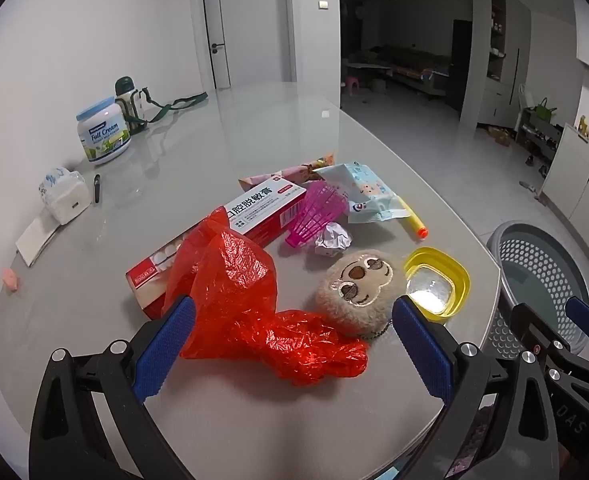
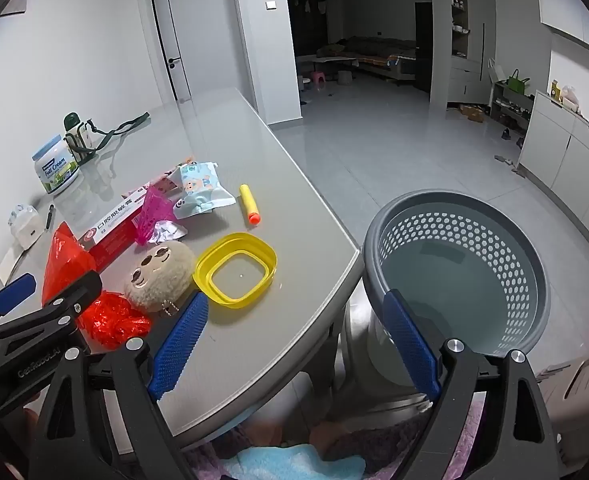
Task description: Collect trash
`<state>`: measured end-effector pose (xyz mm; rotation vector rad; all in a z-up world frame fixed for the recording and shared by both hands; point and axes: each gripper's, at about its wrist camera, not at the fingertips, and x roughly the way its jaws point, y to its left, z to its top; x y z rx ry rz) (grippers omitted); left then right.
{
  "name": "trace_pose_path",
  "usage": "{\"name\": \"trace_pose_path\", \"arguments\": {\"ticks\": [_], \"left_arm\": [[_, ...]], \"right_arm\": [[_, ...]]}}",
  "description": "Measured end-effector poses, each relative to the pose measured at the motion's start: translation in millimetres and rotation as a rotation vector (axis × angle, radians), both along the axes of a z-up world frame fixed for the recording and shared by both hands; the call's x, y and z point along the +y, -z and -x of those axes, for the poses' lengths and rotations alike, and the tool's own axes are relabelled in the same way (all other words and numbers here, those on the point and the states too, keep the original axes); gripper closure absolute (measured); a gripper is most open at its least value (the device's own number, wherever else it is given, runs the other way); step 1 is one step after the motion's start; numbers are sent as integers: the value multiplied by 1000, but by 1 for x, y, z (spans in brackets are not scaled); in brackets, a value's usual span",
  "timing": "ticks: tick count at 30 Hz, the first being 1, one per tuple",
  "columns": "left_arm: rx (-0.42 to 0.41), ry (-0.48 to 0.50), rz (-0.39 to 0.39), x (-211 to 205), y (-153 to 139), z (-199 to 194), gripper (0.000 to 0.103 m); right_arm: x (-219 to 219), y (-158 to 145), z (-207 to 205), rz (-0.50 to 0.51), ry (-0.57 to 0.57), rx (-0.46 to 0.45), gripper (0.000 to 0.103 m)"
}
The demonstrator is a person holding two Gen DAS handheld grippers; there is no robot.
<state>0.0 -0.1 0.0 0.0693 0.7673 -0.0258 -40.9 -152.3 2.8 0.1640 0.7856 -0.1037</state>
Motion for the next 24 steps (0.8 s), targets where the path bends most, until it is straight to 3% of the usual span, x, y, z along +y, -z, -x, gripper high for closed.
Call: {"name": "trace_pose_path", "arguments": {"ticks": [24], "left_arm": [[-15, 8, -17, -4, -5, 2, 6]], "right_arm": [[-2, -3, -1, -9, 2, -2, 18]]}}
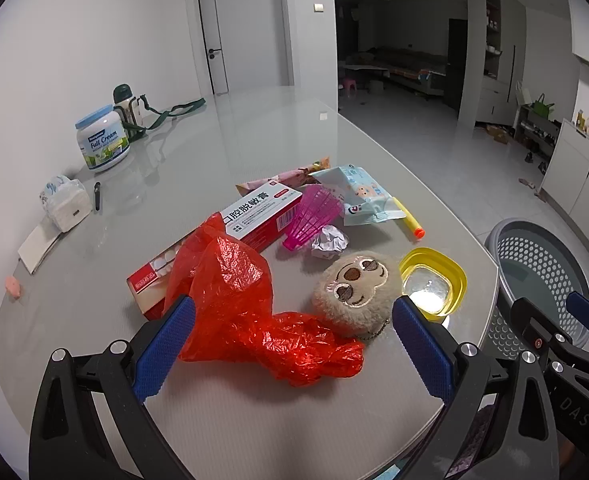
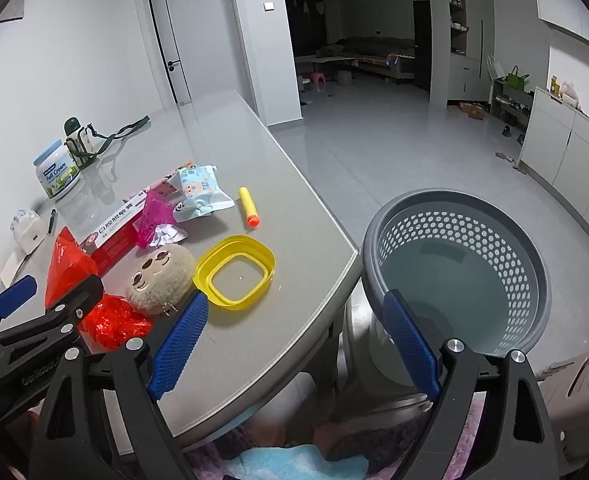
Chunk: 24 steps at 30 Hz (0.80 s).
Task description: Collect trash
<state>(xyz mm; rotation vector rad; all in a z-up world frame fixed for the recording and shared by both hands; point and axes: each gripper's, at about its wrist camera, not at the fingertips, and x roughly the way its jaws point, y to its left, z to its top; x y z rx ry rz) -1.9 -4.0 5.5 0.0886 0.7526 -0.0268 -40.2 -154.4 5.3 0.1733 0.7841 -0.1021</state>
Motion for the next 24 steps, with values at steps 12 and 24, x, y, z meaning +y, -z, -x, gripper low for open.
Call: {"name": "trace_pose_path", "arguments": {"ticks": [12, 24], "left_arm": [[0, 0, -4, -1, -1, 0, 6], [-1, 0, -5, -1, 0, 0, 6]], "right_arm": [[-3, 1, 1, -9, 3, -1, 18], [-4, 1, 1, -9, 2, -1, 18]]}}
